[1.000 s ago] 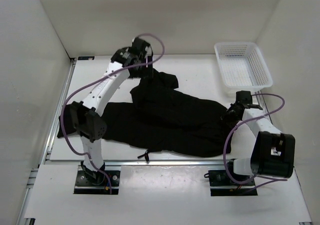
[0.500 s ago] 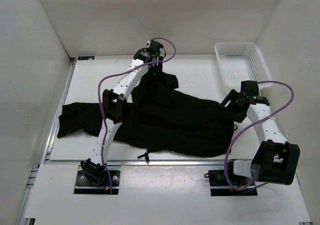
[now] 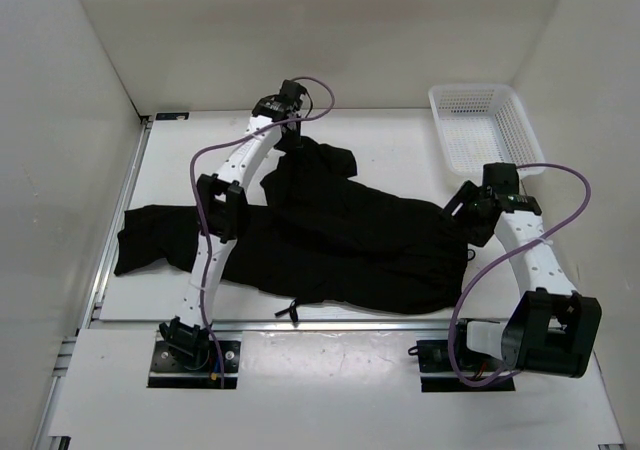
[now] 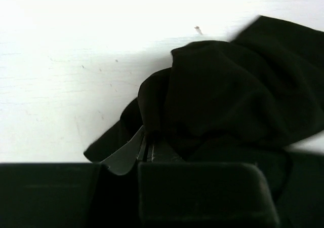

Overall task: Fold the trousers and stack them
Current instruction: Flatten the trousers out

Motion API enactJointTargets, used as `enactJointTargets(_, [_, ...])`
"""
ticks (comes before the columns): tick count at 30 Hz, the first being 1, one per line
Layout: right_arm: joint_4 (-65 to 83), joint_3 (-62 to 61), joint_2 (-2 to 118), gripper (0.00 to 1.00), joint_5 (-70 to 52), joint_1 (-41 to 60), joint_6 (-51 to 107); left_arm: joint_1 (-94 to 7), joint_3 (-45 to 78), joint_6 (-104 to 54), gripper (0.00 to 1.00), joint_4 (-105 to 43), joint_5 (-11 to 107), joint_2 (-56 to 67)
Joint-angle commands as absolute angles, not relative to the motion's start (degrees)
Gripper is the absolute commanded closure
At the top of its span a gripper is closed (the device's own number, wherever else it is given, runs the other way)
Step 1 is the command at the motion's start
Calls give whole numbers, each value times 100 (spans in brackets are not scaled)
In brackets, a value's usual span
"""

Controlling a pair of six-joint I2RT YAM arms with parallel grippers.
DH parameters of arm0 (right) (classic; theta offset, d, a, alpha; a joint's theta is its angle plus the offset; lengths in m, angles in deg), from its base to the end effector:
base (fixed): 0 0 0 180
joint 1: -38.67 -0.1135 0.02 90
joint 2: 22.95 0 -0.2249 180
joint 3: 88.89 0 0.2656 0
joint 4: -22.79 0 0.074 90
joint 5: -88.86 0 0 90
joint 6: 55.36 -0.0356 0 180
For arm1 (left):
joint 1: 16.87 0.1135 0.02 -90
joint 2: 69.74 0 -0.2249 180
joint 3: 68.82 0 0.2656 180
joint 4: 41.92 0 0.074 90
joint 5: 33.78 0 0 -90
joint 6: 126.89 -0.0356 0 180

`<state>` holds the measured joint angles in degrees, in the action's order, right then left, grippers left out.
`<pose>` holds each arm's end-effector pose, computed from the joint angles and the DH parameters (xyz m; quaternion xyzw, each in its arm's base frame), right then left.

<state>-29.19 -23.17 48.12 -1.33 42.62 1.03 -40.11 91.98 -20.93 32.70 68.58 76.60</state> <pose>0.2700 -0.0185 0.2092 0.3085 0.9087 0.0735 0.2715 0.4794 -0.1976 0.2101 0.0333 0.9605 0.0121 0.2760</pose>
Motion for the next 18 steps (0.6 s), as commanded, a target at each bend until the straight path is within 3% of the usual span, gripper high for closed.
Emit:
enactJointTargets(1, [-2903,-2319,4640,22,-176,4227,177,-3832,9005,-2019,90,3021,6467,6082])
enactJointTargets(9, [-2903,-2371,4640,23,-70,4227,177,-3076,8224,-1879,90,2880,5938,4173])
enactJointTargets(18, [-2797,-2424,4640,23,-131,4227,124,-2479,5632,-1695,90,2818,6500,2142])
